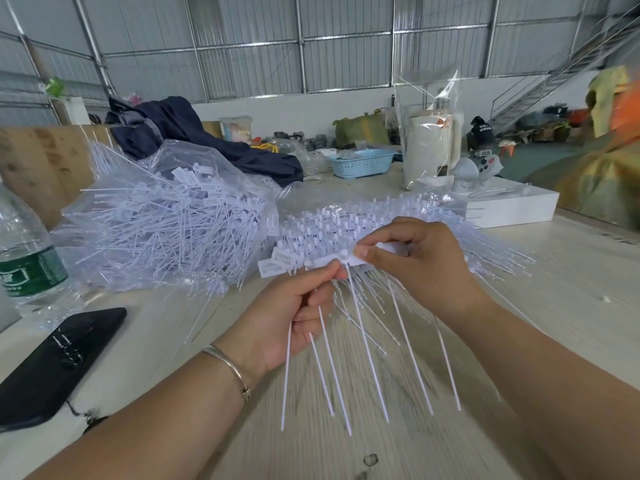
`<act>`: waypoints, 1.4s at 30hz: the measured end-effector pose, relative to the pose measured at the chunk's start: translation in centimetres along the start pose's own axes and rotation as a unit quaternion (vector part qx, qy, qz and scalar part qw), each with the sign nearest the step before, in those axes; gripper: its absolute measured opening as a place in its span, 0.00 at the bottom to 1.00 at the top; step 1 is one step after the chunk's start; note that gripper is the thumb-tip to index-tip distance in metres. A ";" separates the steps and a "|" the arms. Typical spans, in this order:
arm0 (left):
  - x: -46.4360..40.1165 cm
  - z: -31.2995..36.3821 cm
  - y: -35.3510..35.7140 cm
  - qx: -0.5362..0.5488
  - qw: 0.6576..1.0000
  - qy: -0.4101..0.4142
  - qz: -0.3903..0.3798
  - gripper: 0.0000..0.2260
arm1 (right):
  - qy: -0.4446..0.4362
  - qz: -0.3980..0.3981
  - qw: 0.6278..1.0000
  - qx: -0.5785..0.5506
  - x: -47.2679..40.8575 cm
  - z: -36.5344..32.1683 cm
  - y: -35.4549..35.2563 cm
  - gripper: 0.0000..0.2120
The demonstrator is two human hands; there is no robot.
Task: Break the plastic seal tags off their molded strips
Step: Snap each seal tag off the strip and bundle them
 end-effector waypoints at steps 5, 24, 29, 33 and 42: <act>-0.1 0.0 -0.4 -0.061 0.997 0.039 0.032 0.10 | -0.002 -0.031 0.999 -0.011 -0.1 0.2 0.2 0.02; 0.8 0.4 0.3 -0.311 0.946 -0.032 -0.083 0.10 | 0.046 -0.163 0.982 0.083 0.1 -0.3 0.5 0.11; 0.6 0.1 0.3 -0.412 0.904 -0.106 -0.035 0.12 | -0.054 -0.183 0.958 0.213 0.7 -1.0 1.6 0.19; 0.2 0.4 -0.9 -0.537 0.839 -0.083 0.043 0.07 | -0.095 -0.173 0.943 0.269 1.2 -1.7 2.2 0.26; -0.9 0.0 -1.5 -0.125 0.991 -0.046 -0.014 0.09 | -0.078 -0.082 0.969 0.219 0.1 -1.6 0.3 0.01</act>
Point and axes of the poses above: each hand's wrist, its own x-axis away from the middle knuckle, its own y-axis out of the palm, z = x × y, the point moved 4 cm from there along -x, towards the middle knuckle, and after that the axes turned 8 degrees about y, right-handed, at the moved point
